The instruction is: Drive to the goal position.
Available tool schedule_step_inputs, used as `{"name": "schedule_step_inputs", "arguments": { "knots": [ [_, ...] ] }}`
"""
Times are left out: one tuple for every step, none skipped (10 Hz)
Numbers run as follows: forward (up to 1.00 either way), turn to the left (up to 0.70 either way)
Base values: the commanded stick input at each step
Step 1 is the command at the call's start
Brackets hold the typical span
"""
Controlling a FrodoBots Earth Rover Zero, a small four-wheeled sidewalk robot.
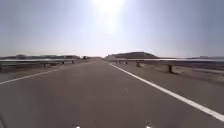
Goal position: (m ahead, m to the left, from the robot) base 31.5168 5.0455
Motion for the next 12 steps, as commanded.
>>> {"name": "schedule_step_inputs", "arguments": {
  "knots": [
    [0.70,0.00],
    [0.70,0.00],
    [0.70,0.00],
    [0.70,0.00],
    [0.70,0.00],
    [0.70,0.00],
    [0.70,0.00],
    [0.70,0.00],
    [0.70,0.00],
    [0.70,0.00],
    [0.70,0.00],
    [0.70,0.00]
  ]
}}
